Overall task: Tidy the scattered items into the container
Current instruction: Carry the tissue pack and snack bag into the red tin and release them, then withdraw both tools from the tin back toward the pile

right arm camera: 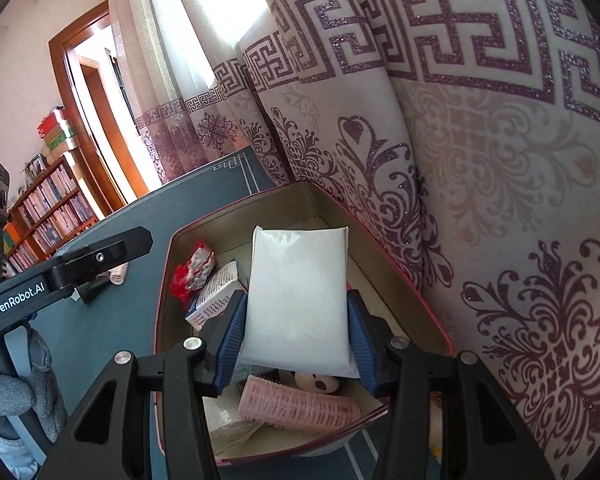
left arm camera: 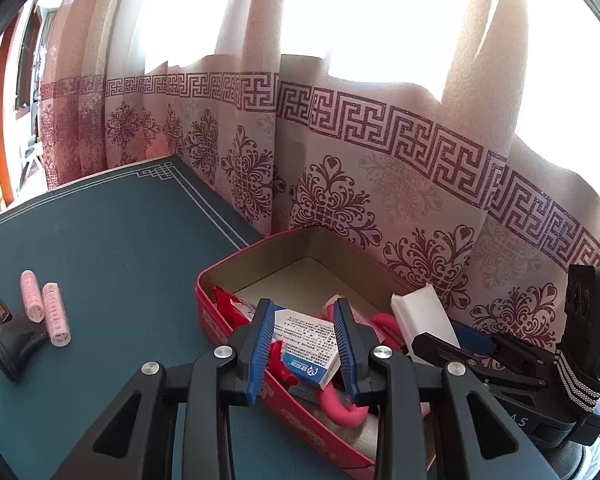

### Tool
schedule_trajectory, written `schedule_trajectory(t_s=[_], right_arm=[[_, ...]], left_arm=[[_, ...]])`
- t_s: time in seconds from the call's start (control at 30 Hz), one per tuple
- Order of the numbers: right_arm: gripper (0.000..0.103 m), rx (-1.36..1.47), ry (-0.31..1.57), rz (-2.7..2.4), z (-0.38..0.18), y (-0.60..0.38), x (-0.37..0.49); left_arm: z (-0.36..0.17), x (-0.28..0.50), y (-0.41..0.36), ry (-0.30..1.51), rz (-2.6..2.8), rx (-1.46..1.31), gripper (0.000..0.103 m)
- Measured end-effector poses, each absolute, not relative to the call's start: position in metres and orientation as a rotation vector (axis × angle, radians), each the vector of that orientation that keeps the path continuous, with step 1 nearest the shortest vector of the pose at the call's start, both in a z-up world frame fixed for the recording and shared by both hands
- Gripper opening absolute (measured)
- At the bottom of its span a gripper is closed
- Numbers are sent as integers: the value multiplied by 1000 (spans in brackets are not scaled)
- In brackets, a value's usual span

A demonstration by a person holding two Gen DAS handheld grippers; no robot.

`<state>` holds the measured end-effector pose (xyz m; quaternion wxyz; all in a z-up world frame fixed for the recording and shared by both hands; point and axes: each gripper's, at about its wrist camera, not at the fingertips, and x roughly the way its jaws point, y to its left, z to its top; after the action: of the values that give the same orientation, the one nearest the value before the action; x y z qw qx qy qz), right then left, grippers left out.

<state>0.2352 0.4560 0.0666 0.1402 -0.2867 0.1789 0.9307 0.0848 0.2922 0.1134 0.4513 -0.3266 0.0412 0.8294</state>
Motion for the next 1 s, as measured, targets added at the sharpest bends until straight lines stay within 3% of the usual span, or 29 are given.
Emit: schedule_trajectory(t_s=[0.2,0.27,0.3,0.5,0.67,1.0], right_arm=[[57,-828,503,2709,69,448,236],[57,-825,505,2712,71,447,237],[57,-823,507,2713,71,446,237],[57,-824,504,2727,74,437,238],[66,-833,493,2752,77,424,235],[70,-876,453,2810,79,392,219]], left_arm=[[110,78,272,74,2085,-836,32],[108,77,266,66,2099,-844,56],[108,78,263,61,2105,-844,58],[105,77,250,52,2117,-853,57],[101,74,236,38,2134,-874,58],[86,63,192,-20,2193,-933,58]])
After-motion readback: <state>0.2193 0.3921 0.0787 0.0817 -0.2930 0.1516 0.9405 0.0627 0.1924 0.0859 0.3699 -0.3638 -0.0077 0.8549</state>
